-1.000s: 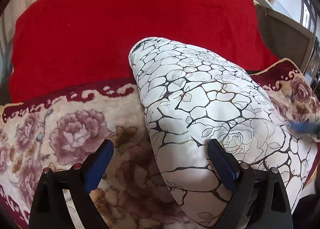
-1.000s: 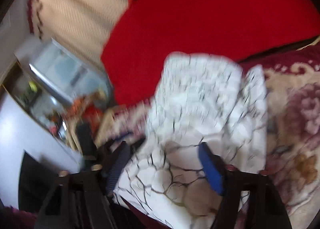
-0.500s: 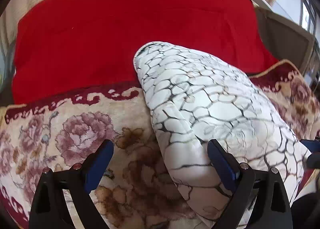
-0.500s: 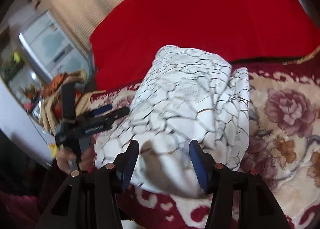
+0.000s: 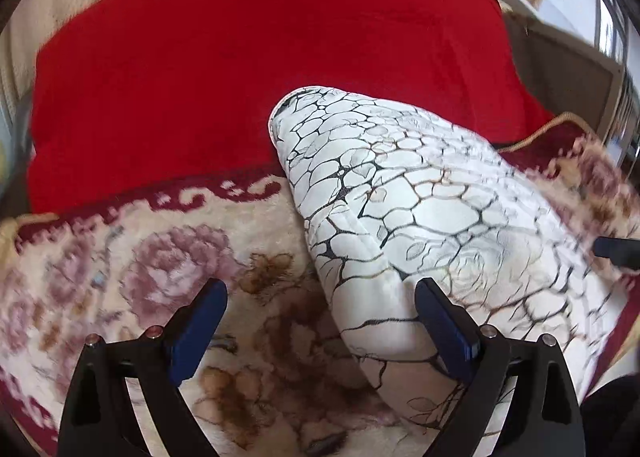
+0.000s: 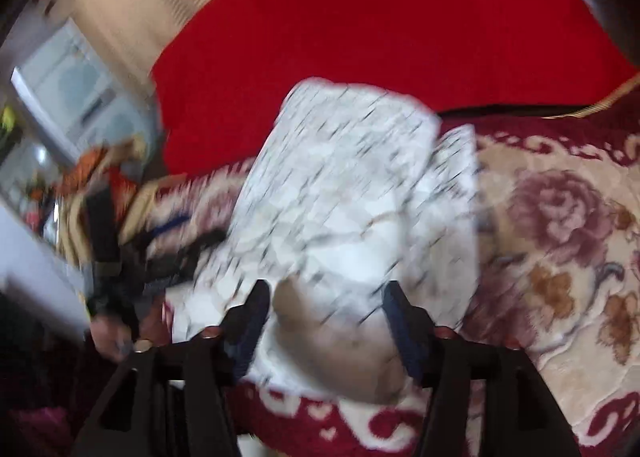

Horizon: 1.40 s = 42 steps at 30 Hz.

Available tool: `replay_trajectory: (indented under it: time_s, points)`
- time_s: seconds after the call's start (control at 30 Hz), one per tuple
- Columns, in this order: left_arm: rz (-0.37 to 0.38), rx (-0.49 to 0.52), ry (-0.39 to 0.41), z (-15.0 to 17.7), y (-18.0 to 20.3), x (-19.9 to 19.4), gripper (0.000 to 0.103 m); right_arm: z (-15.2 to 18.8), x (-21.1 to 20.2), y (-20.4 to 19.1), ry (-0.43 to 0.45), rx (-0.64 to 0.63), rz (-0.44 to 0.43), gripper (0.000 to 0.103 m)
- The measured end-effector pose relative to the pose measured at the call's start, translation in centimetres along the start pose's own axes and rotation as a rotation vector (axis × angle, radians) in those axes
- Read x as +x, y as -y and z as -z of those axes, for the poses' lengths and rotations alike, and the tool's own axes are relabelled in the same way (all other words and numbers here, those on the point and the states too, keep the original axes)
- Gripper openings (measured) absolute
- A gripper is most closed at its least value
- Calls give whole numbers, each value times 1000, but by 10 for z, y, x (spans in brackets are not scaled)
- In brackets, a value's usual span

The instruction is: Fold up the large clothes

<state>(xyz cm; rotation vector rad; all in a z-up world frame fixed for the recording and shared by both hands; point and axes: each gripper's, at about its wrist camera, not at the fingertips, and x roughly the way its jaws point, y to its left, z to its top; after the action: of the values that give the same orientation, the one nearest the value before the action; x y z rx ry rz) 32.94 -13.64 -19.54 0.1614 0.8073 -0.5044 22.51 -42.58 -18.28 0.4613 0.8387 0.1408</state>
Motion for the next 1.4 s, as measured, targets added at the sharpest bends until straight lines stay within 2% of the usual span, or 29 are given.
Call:
replay_trajectory:
  time_s: [0.03, 0.07, 0.17, 0.3, 0.47, 0.63, 0.7, 0.87, 1.03, 1.07, 1.13, 1.23, 1.3, 1.4]
  points:
    - [31, -26, -9, -1, -4, 2, 95, -7, -2, 11, 26, 48, -12, 85]
    - [65, -54, -20, -2, -8, 3, 95, -14, 0, 22, 45, 96, -26, 87]
    - [160, -146, -57, -4, -20, 11, 95, -31, 13, 65, 41, 234, -65, 88]
    - [305, -228, -128, -5, -25, 29, 95, -32, 46, 127, -32, 428, -193, 88]
    - [370, -251, -168, -5, -19, 45, 95, -27, 80, 161, -98, 511, -325, 88]
    - [450, -271, -184, -7, -14, 56, 95, -30, 93, 168, -82, 492, -489, 92]
    - [454, -273, -186, -8, -12, 60, 97, -36, 102, 165, -90, 470, -538, 92]
    - [465, -291, -191, -15, -10, 74, 98, -54, 132, 139, -131, 400, -553, 97]
    - [455, -317, -164, -19, -9, 75, 98, -50, 143, 112, -123, 358, -492, 97]
    - [451, -321, -159, -20, -7, 74, 96, -49, 144, 107, -118, 353, -477, 96]
    - [433, -322, -147, -22, -3, 73, 92, -44, 143, 99, -116, 366, -463, 83]
    - [425, -335, -128, -23, -3, 68, 76, -37, 144, 89, -103, 393, -452, 70]
    - [421, -339, -121, -24, -3, 65, 69, -31, 137, 91, -90, 428, -453, 64]
    - [417, -327, -104, -25, -2, 56, 64, -28, 133, 80, -69, 450, -462, 59]
